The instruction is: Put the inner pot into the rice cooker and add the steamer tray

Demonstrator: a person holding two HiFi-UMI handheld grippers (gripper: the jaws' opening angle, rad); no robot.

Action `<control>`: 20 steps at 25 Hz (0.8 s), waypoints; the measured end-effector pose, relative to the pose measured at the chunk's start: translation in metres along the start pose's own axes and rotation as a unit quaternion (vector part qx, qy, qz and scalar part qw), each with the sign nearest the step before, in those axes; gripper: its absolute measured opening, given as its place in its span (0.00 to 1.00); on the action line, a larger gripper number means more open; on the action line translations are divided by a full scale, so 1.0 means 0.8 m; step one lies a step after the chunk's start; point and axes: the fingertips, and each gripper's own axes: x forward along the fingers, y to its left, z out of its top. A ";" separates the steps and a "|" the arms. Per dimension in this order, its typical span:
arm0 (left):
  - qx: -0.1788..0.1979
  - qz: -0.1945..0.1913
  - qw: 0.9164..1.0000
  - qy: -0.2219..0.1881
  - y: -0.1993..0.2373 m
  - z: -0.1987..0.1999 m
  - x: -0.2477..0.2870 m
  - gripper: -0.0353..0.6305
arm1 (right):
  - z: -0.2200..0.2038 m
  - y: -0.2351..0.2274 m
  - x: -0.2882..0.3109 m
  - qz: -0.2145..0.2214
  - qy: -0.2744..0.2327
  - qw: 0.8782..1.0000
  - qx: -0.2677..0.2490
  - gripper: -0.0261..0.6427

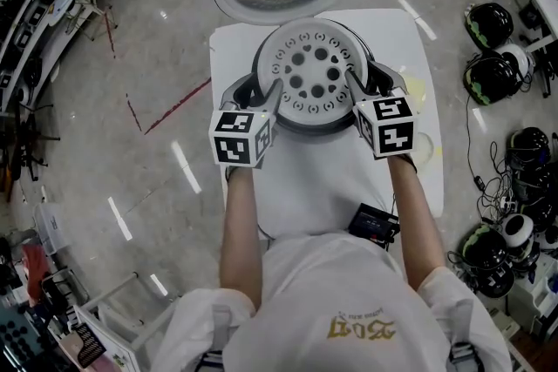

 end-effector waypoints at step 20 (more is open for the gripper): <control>-0.022 -0.006 0.998 -0.053 -0.027 -0.001 -0.043 0.42 | -0.016 0.010 -0.060 0.033 -0.068 0.988 0.132 0.30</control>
